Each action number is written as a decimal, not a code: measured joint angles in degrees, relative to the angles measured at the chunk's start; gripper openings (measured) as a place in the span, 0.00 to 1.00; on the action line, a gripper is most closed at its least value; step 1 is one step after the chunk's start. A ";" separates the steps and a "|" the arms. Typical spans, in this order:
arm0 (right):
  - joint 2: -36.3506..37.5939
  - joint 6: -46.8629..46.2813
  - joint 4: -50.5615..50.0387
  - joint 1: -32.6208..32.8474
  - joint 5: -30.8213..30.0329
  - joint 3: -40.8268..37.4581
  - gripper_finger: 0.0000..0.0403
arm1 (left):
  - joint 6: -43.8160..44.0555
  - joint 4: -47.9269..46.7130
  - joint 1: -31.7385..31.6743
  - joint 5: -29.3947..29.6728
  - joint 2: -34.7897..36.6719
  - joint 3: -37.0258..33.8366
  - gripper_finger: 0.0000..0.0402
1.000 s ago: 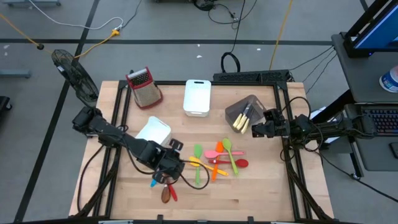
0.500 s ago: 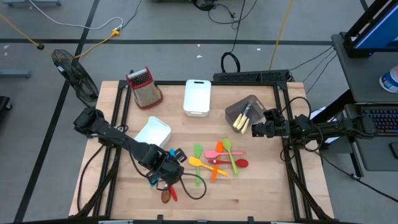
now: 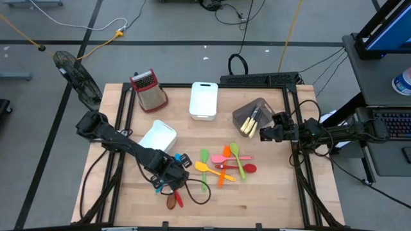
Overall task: Pick & Place Kitchen Items
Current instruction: Put the brown serving spoon into the top white bin
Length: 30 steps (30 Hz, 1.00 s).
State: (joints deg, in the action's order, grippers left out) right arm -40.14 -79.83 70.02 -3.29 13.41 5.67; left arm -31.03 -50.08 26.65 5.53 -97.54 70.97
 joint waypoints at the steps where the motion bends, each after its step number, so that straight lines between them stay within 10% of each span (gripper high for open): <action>1: 0.00 -0.02 -0.01 0.00 -0.02 0.00 0.15 | 0.04 0.44 0.00 0.06 0.00 -0.04 0.33; 23: 0.00 -0.01 -0.01 0.00 -0.09 0.00 0.15 | 8.49 0.52 -5.01 -2.97 0.00 -0.04 0.33; 30: 0.01 -0.02 -0.02 0.00 -0.09 0.00 0.15 | -5.15 0.46 -5.40 -6.06 0.04 -1.94 0.33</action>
State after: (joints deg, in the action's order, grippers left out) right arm -40.13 -79.85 70.00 -3.29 13.32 5.67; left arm -36.18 -49.61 21.25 -0.53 -97.49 69.03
